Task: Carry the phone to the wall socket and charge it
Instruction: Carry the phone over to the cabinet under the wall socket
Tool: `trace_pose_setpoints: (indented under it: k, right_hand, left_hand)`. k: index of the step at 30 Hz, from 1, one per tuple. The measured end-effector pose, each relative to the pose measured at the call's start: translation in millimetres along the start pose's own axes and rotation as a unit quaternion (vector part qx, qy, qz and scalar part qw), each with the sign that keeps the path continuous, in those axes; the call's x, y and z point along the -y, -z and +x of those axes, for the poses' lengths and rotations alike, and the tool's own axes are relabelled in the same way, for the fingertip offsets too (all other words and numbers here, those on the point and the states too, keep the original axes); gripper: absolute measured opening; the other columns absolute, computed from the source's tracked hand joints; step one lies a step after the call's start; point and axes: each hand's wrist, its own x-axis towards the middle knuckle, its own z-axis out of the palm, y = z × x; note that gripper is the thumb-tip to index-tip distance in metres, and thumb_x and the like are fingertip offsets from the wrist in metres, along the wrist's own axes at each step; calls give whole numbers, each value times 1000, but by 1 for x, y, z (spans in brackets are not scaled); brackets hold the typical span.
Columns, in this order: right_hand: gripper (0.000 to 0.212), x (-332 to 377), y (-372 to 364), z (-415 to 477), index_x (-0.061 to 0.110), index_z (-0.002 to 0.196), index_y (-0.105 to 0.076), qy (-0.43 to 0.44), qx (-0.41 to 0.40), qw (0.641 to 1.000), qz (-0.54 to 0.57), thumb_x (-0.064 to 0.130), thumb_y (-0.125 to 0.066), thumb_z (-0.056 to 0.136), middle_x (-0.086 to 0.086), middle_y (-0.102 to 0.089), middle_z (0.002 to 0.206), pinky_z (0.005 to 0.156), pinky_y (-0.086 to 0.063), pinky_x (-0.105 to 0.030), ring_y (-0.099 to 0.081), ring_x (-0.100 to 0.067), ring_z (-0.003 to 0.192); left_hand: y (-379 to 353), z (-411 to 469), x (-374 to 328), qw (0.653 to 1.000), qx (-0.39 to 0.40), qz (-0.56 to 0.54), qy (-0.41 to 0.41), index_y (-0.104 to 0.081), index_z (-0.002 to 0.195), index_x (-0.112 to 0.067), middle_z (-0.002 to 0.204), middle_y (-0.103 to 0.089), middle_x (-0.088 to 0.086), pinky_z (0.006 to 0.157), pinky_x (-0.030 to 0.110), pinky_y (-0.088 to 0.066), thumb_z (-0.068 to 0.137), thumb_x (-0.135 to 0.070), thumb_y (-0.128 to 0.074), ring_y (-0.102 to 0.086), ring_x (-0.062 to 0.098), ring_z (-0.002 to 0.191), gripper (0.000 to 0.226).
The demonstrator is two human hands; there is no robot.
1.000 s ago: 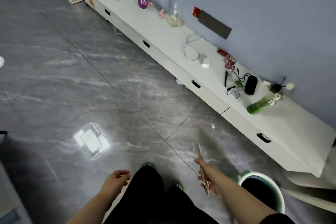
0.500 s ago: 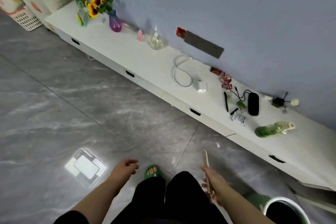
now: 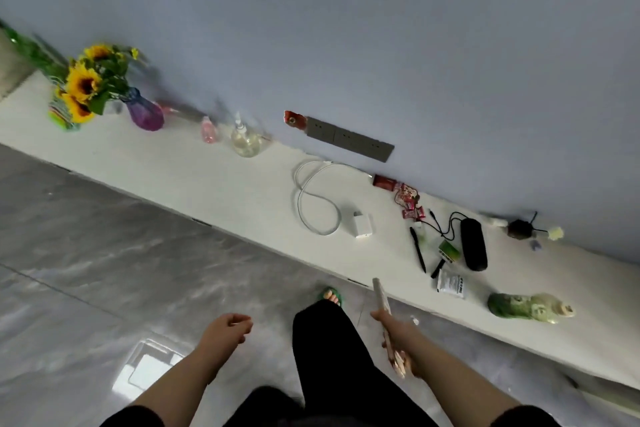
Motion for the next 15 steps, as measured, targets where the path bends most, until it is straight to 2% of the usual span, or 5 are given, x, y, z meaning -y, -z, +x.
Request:
trace_pose_setpoints:
  k: [3,6,10,12,15]
  right_hand:
    - [63,58,-9,14,-4,117,-57,19,6,1000,0,46,-70,80,-12,-58,83,58,-42,-32,-56,-26,74]
    - [75,106,-25,31,-8,123,-54,29,-3,1000,-3,49,-71,77,-14,-60,88,54,-41,-31,-55,-23,65]
    - [56,156,-51,56,-1,102,-59,33,-11,999,4,50,-68,79,-11,-59,81,54,-37,-28,-53,-19,64]
    - [47,174,-67,70,6,79,-54,25,-6,1000,19,50,-68,78,-8,-51,66,55,-37,-28,-50,-21,59]
    - [45,193,-97,94,10,70,-48,12,-12,999,36,49,-70,75,-7,-43,62,60,-35,-30,-44,-21,58]
  left_hand:
    - [10,28,-48,1000,-6,21,-5,-66,91,-11,88,-67,10,60,26,-37,88,-18,-59,-59,23,76,10]
    - [17,57,-96,998,1,57,-28,-54,70,-19,71,-53,9,63,30,-30,86,-22,-56,-46,16,65,17]
    - [23,109,-147,995,5,100,-29,-55,63,-20,59,-50,3,57,28,-31,85,-19,-57,-45,15,54,22]
    - [27,139,-167,993,23,110,-23,-64,81,-20,70,-60,1,59,27,-38,86,-18,-59,-56,16,65,8]
    - [34,192,-188,989,33,140,-28,-64,108,-12,105,-67,9,80,30,-45,86,-16,-59,-63,26,96,23]
